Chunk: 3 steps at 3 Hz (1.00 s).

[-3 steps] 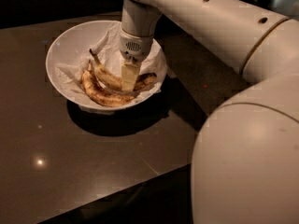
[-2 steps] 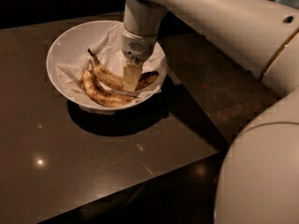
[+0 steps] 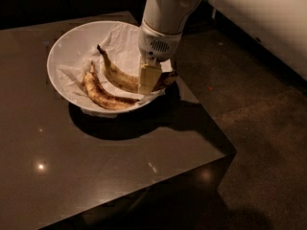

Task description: Pick banana from white bowl

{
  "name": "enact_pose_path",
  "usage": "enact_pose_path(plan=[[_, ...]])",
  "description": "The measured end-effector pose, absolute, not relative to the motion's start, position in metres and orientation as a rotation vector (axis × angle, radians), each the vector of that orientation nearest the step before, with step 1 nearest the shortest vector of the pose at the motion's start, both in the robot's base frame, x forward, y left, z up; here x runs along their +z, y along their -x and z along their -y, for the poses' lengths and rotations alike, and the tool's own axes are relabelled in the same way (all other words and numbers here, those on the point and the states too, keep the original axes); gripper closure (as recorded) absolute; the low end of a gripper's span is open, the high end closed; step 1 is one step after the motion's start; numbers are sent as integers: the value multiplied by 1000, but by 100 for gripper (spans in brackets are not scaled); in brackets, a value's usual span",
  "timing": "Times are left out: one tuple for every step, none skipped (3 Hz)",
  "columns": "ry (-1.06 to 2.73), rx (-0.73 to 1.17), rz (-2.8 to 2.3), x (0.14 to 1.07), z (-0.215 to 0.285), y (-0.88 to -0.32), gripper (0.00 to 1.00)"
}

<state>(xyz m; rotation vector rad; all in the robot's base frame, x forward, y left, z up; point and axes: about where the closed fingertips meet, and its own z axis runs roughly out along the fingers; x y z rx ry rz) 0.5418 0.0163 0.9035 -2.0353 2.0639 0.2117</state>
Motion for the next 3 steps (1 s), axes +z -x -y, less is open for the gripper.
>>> enact_pose_path(plan=[[2043, 198, -1943, 930, 7, -504, 100], [2045, 170, -1860, 951, 27, -466, 100], [2023, 158, -1824, 959, 43, -435, 100]])
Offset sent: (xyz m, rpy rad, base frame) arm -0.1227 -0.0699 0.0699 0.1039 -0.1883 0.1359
